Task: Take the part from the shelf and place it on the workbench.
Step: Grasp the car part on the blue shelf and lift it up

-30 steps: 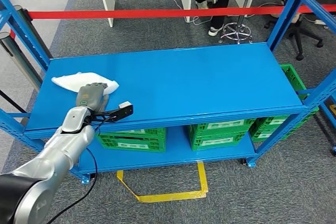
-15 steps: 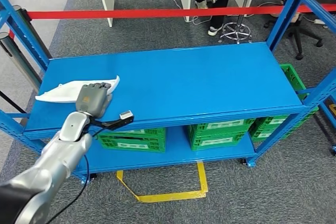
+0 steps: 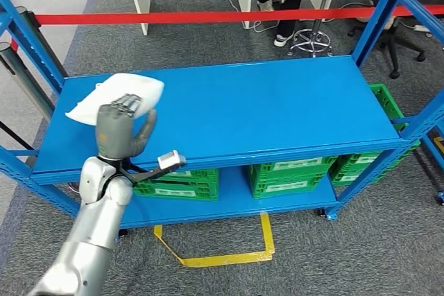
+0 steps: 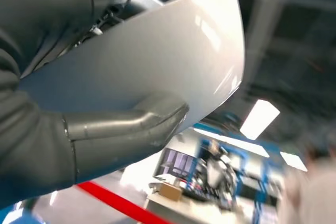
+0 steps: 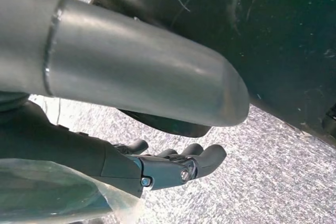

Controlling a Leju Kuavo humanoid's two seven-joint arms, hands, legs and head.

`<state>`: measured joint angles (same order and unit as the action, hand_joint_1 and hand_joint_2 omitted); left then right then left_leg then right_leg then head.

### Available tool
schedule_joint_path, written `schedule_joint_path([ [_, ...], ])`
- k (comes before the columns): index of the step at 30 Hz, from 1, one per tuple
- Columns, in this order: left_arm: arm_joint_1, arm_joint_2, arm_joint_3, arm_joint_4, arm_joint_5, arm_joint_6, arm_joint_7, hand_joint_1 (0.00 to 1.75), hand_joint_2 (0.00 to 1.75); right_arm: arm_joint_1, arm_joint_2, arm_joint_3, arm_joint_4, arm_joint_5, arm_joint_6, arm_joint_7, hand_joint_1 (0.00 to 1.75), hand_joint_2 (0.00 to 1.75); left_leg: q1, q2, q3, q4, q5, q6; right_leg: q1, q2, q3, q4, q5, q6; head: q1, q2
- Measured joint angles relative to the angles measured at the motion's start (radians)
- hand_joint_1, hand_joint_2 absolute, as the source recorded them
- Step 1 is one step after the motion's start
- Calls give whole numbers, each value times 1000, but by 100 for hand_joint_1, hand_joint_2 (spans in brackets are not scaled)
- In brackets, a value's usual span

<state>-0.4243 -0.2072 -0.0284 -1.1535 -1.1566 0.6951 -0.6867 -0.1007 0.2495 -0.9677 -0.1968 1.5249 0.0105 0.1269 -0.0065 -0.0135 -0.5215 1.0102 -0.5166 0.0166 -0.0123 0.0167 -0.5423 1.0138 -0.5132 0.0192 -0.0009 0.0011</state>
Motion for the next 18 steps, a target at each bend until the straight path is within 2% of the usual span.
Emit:
schedule_joint_path([
  [2, 55, -29, -44, -101, 229, -50, 3, 175, 175, 2, 0, -1, 0, -13, -3, -1, 0, 0, 0, 1, 0, 0, -1, 1, 0, 0, 0, -1, 0, 0, 0, 0],
  [6, 225, -6, -237, -298, 817, -335, 5, 175, 175, 3, 3, -14, 0, -50, -4, 6, 0, 0, -6, 1, -1, 5, -5, 14, -7, -1, 1, -10, 4, 10, -1, 0],
  [7, 266, -1, -280, -334, 877, -364, -3, 175, 175, 3, 5, -18, 0, -54, -4, 8, 0, 0, -4, 1, 2, -4, 0, 20, -5, -1, 2, -13, 5, 13, -2, 0],
  [9, 316, 6, -339, -383, 880, -374, -10, 175, 175, 2, 7, -24, 0, -58, -4, 9, 0, 0, 3, 5, 11, -31, 14, 28, -2, -4, -9, 1, -8, 18, 0, 0],
  [10, 329, 9, -355, -400, 859, -373, -11, 175, 175, 2, 7, -26, 0, -59, -4, 10, 0, 0, 7, 7, 16, -43, 20, 31, -1, -6, -27, 34, -28, 19, 1, 0],
  [12, 346, 18, -382, -421, 837, -370, -12, 175, 175, 3, 7, -29, 0, -60, -4, 11, 0, 0, 9, 9, 19, -49, 23, 34, -4, -7, -90, 158, -83, 25, 2, 0],
  [13, 354, 21, -392, -427, 836, -370, -13, 175, 175, 4, 7, -29, 0, -61, -5, 11, 0, 0, 10, 9, 19, -49, 22, 33, -7, -8, -123, 218, -98, 29, 2, 0],
  [14, 360, 26, -399, -431, 835, -369, -13, 175, 175, 5, 7, -30, 0, -61, -5, 12, 0, 0, 12, 10, 20, -48, 20, 31, -10, -8, -144, 251, -96, 34, 1, 0],
  [15, 365, 29, -405, -434, 835, -370, -13, 175, 175, 5, 7, -30, 0, -62, -6, 12, 0, 0, 15, 10, 22, -46, 18, 27, -14, -9, -147, 246, -74, 39, 1, 0],
  [17, 374, 36, -417, -443, 865, -388, -13, 175, 175, 5, 7, -31, 0, -65, -8, 13, 0, 0, 24, 9, 25, -34, 7, 12, -23, -14, -105, 141, 0, 54, 2, 0],
  [18, 384, 39, -424, -456, 902, -409, -13, 175, 175, 5, 8, -32, 0, -68, -9, 14, 0, 0, 26, 9, 23, -23, -1, 2, -24, -15, -77, 89, 24, 58, 6, 0],
])
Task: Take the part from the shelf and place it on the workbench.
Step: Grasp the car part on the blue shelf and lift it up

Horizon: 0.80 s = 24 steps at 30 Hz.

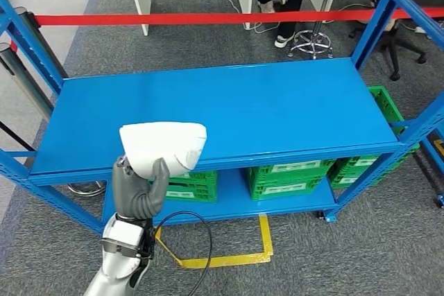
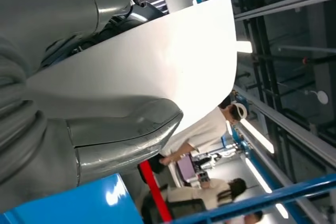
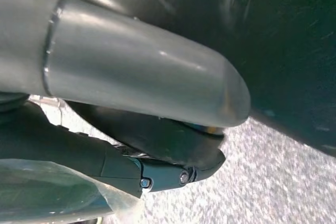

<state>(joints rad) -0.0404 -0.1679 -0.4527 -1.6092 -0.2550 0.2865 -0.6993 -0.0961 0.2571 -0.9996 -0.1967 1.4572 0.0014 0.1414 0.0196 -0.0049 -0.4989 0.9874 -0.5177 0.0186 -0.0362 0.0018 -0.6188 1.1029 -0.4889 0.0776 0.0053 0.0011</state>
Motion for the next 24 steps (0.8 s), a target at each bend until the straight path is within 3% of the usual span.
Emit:
schedule_joint_path([
  [2, 37, 5, -19, -38, 105, -70, 0, 175, 175, 0, 1, -5, 1, -10, -6, 5, 0, 0, -1, 0, -8, 23, -14, -17, 0, 3, 27, -47, 5, -5, 5, 0],
  [6, 111, 12, -54, -108, 227, -229, -2, 175, 175, 4, -1, -21, 1, -22, -33, 10, 0, 0, -2, 1, -24, 54, -41, -29, 0, 7, 18, -42, -9, -38, -1, 0],
  [7, 118, 17, -62, -117, 227, -232, -2, 175, 175, 5, -2, -22, 1, -21, -42, 5, 0, 0, -1, 1, -37, 86, -67, -31, 0, 5, 16, -43, -8, -44, -2, 0],
  [10, 133, 34, -90, -132, 231, -192, -3, 175, 175, 4, -7, -23, 0, -11, -62, -15, 0, 0, -2, 2, -104, 264, -167, -32, 9, 0, 5, -43, -1, -59, -6, 0],
  [11, 138, 37, -95, -134, 233, -177, -3, 175, 175, 4, -10, -23, 0, -4, -64, -18, 0, 0, -3, 2, -117, 303, -179, -28, 13, -2, 0, -43, 2, -64, -6, 0],
  [12, 142, 39, -98, -136, 235, -165, -3, 175, 175, 4, -12, -22, 0, 7, -64, -20, 0, 0, -5, 2, -114, 307, -171, -22, 18, -2, -5, -43, 6, -68, -6, 0],
  [13, 145, 41, -99, -136, 238, -158, -3, 175, 175, 4, -14, -20, 0, 19, -62, -21, 0, 0, -8, 2, -93, 273, -146, -13, 23, -2, -10, -43, 12, -72, -6, 0],
  [16, 148, 41, -101, -136, 247, -158, -3, 175, 175, 3, -17, -14, 0, 30, -75, -29, 0, 0, -26, 3, 12, 84, -71, 21, 31, -2, -22, -44, 30, -73, -5, 0],
  [18, 150, 41, -101, -136, 252, -170, -3, 175, 175, 2, -17, -13, 0, 12, -97, -45, 0, 0, -37, 5, 33, 32, -57, 25, 28, -5, -25, -49, 44, -64, -6, 0],
  [20, 152, 42, -101, -136, 254, -182, -3, 175, 175, -1, -18, -14, -1, -5, -118, -60, 0, 0, -39, 7, 25, 20, -35, 20, 24, -7, -28, -55, 56, -50, -7, 0],
  [21, 153, 41, -101, -136, 252, -187, -3, 175, 175, -2, -18, -15, -1, -12, -130, -66, 0, 0, -36, 8, 20, 12, -23, 21, 24, -6, -34, -51, 46, -44, -6, 0],
  [22, 153, 41, -101, -136, 248, -192, -3, 175, 175, -2, -19, -17, -1, -21, -144, -72, 0, 0, -33, 10, 12, 5, -9, 24, 25, -5, -43, -33, 19, -40, -4, 0],
  [24, 151, 42, -103, -134, 239, -204, -3, 175, 175, -2, -20, -25, -1, -44, -176, -82, 0, 0, -31, 12, -11, 0, 15, 30, 25, -3, -68, 56, -77, -34, -1, 0],
])
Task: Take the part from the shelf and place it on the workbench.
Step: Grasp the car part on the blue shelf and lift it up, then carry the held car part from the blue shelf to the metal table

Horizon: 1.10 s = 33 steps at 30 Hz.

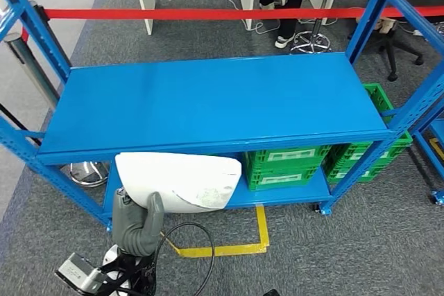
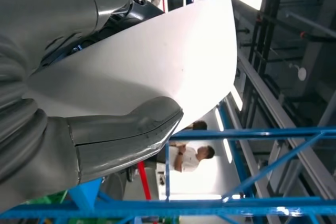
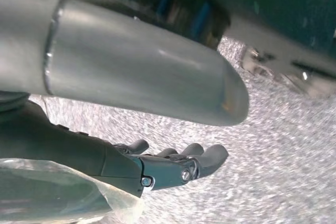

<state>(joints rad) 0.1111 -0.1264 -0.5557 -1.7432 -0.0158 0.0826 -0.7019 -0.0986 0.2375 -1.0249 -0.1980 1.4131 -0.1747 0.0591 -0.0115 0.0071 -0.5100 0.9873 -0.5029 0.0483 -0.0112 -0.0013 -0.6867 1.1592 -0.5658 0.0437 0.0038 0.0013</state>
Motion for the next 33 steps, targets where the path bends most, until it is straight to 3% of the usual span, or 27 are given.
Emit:
schedule_joint_path([
  [1, -2, 1, -2, 2, -3, -7, 0, 175, 175, 0, 0, -6, 0, -11, -11, -4, 0, 0, 0, 0, -14, 1, 11, 1, 0, 0, -10, 58, -40, 3, 1, 0],
  [2, -4, 2, -6, 6, -4, -13, 0, 175, 175, 0, 0, -12, 0, -19, -18, -8, 0, 0, 0, 1, -29, 2, 21, 0, 0, 0, -13, 107, -59, 6, 0, 0],
  [3, -6, 3, -10, 9, -4, -16, 0, 175, 175, 0, 0, -18, 0, -23, -19, -12, 0, 0, 0, 1, -44, 3, 32, -1, -1, 0, -6, 131, -54, 9, 1, 0],
  [4, -7, 4, -13, 12, -4, -15, 0, 175, 175, 1, 0, -21, 0, -26, -16, -16, 0, 0, 0, 2, -57, 4, 41, -3, -1, 0, 17, 124, -30, 10, 1, 0],
  [6, -9, 5, -17, 17, -5, -10, 0, 175, 175, 1, 0, -28, 0, -45, 11, -21, 0, 0, 0, 2, -79, 9, 57, -9, -3, -1, 108, 16, 18, 12, 1, 0],
  [8, -13, 5, -21, 21, -5, -13, 0, 175, 175, -4, 0, -52, 0, -104, 85, -13, 0, 0, -2, 3, -95, 22, 68, -18, -2, 1, 202, -119, 16, 8, 0, 0],
  [10, -17, 7, -28, 26, -5, -26, 0, 175, 175, -8, -1, -95, 0, -174, 169, -11, 0, 0, -4, 3, -105, 31, 81, -27, 2, 3, 227, -172, 0, -3, 0, 0],
  [12, -20, 10, -33, 31, -5, -32, 0, 175, 175, -8, -2, -136, 0, -216, 200, -35, 0, 0, -2, 1, -114, 38, 77, -39, -1, 1, 212, -174, 7, -20, 0, 0],
  [14, -21, 13, -35, 32, -7, -31, 0, 175, 175, -9, -4, -164, 0, -230, 197, -67, 0, 0, 2, -2, -131, 92, 11, -52, -3, -4, 195, -176, 25, -39, -3, 0],
  [16, -22, 16, -38, 32, -9, -31, 0, 175, 175, -12, -8, -178, -1, -228, 195, -82, 0, 0, 9, -3, -155, 209, -85, -63, -2, -6, 178, -174, 44, -47, -6, 0],
  [17, -22, 17, -39, 32, -11, -30, 0, 175, 175, -13, -9, -182, -1, -225, 195, -85, 0, 0, 12, -3, -162, 266, -111, -67, -1, -7, 167, -171, 53, -47, -7, 0],
  [18, -22, 17, -39, 33, -12, -29, 0, 175, 175, -15, -11, -185, -1, -222, 196, -88, 0, 0, 15, -3, -158, 298, -113, -69, -1, -7, 155, -167, 62, -46, -7, 0],
  [19, -22, 17, -40, 33, -14, -27, 0, 175, 175, -15, -12, -187, -1, -217, 196, -90, 0, 0, 17, -3, -140, 297, -96, -70, -1, -8, 140, -161, 70, -45, -6, 0],
  [20, -23, 17, -40, 33, -16, -25, 0, 175, 175, -16, -13, -189, -1, -211, 197, -91, 0, 0, 19, -3, -106, 260, -69, -69, -1, -8, 125, -155, 77, -43, -7, 0],
  [21, -24, 17, -41, 32, -19, -22, 0, 175, 175, -16, -13, -189, -1, -205, 196, -91, 0, 0, 20, -4, -61, 196, -45, -67, -1, -7, 113, -149, 83, -41, -7, 0],
  [23, -25, 17, -42, 32, -23, -16, 0, 175, 175, -18, -13, -189, -1, -194, 189, -86, 0, 0, 18, -5, 18, 65, -34, -59, 1, -5, 96, -142, 95, -32, -6, 0],
  [25, -25, 18, -44, 31, -29, -7, 0, 175, 175, -18, -13, -189, -1, -187, 175, -84, 0, 0, 12, -6, 40, 14, -42, -50, -1, -5, 85, -141, 112, -20, -6, 0],
  [27, -24, 21, -47, 31, -35, 14, 0, 175, 175, -16, -14, -185, -1, -163, 147, -113, 0, 0, 10, -4, 26, 6, -26, -36, -4, -4, 76, -141, 120, -6, -5, 0],
  [28, -22, 23, -49, 30, -36, 27, 0, 175, 175, -13, -14, -178, -1, -141, 129, -140, 0, 0, 10, -3, 15, 3, -14, -26, -5, -3, 67, -130, 100, -2, -4, 0],
  [29, -20, 24, -51, 28, -36, 38, 0, 175, 175, -10, -14, -168, -1, -118, 112, -170, 0, 0, 11, -1, 3, -1, -1, -17, -6, -1, 55, -101, 63, 1, -3, 0],
  [31, -16, 27, -53, 23, -34, 53, 0, 175, 175, -6, -15, -143, -1, -85, 95, -219, 0, 0, 8, 1, -26, -2, 23, -6, -7, 0, 26, 4, -39, 2, 0, 0],
  [32, -14, 29, -54, 21, -34, 58, 0, 175, 175, -6, -15, -133, -1, -79, 92, -233, 0, 0, 6, 1, -42, -1, 35, -4, -7, -1, 18, 62, -70, 3, 1, 0],
  [33, -12, 31, -55, 20, -33, 65, 0, 175, 175, -6, -15, -124, -1, -74, 89, -241, 0, 0, 3, 1, -59, 1, 47, -4, -7, 0, 19, 104, -77, 3, 1, 0],
])
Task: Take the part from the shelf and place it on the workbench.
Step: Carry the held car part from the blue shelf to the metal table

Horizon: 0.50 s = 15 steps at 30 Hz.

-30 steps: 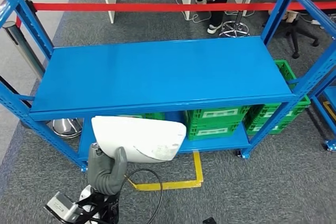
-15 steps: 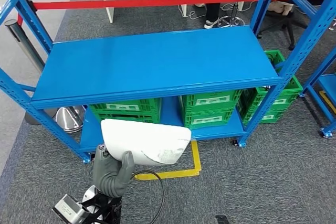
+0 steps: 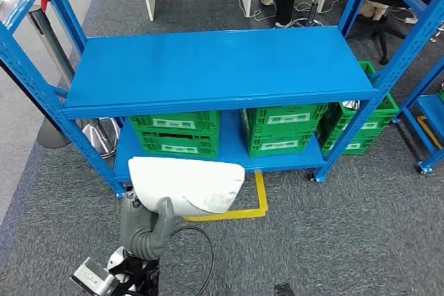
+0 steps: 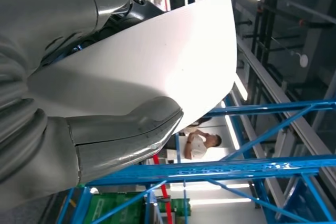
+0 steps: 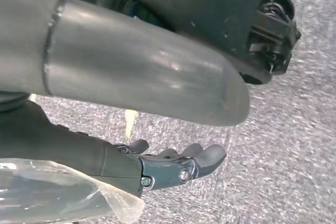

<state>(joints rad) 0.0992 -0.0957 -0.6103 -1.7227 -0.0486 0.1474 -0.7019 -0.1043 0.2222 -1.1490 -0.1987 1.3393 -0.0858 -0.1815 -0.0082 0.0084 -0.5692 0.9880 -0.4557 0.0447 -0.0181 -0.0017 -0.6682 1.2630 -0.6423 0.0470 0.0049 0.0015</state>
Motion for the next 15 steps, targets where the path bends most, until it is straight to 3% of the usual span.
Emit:
schedule_joint_path([
  [2, 3, 2, -1, -1, 6, 8, 0, 175, 175, 0, 0, 14, 0, 11, -10, 5, 0, 0, -3, 0, -35, 4, 24, -2, 0, 0, 42, -1, 49, -1, 0, 0],
  [3, 3, 2, -1, -1, 11, 8, 0, 175, 175, -1, 0, 22, 0, 18, -17, 11, 0, 0, -3, -1, -50, 8, 36, -4, 0, 0, 86, -50, 78, -2, 0, 0],
  [4, 4, 3, -1, -3, 14, 5, 0, 175, 175, -4, 0, 29, 0, 23, -24, 15, 0, 0, -5, -1, -64, 13, 45, -7, 1, 0, 143, -121, 89, -4, 0, 0],
  [6, 7, 4, -1, -10, 17, -2, 0, 175, 175, -11, 0, 42, 0, 27, -38, 17, 0, 0, -6, 0, -81, 23, 64, -17, 4, 1, 234, -256, 69, -10, 0, 0],
  [7, 8, 4, -1, -13, 17, -4, 0, 175, 175, -14, 0, 46, 0, 25, -44, 14, 0, 0, -7, 1, -85, 25, 73, -22, 7, 2, 253, -292, 56, -14, -1, 0],
  [9, 13, 8, 0, -16, 19, -7, 0, 175, 175, -14, 0, 50, 0, 18, -54, 6, 0, 0, -4, 0, -91, 26, 85, -32, 8, -1, 242, -303, 61, -26, 1, 0],
  [10, 18, 10, 0, -18, 20, -8, 0, 175, 175, -13, 0, 52, 0, 17, -57, 4, 0, 0, -2, -1, -96, 35, 67, -38, 6, -4, 233, -302, 70, -33, 1, 0],
  [12, 25, 14, 1, -23, 19, -10, 0, 175, 175, -13, 1, 54, 0, 17, -61, 3, 0, 0, 2, -5, -113, 101, -21, -52, 4, -10, 209, -302, 93, -46, -3, 0],
  [14, 29, 17, 1, -25, 18, -12, 0, 175, 175, -14, 1, 55, 0, 19, -62, 3, 0, 0, 8, -5, -128, 230, -120, -62, 5, -12, 187, -299, 117, -50, -8, 0],
  [15, 31, 18, 1, -25, 18, -12, 0, 175, 175, -13, 1, 55, 0, 19, -62, 3, 0, 0, 10, -5, -129, 284, -139, -65, 6, -13, 174, -296, 129, -50, -8, 0],
])
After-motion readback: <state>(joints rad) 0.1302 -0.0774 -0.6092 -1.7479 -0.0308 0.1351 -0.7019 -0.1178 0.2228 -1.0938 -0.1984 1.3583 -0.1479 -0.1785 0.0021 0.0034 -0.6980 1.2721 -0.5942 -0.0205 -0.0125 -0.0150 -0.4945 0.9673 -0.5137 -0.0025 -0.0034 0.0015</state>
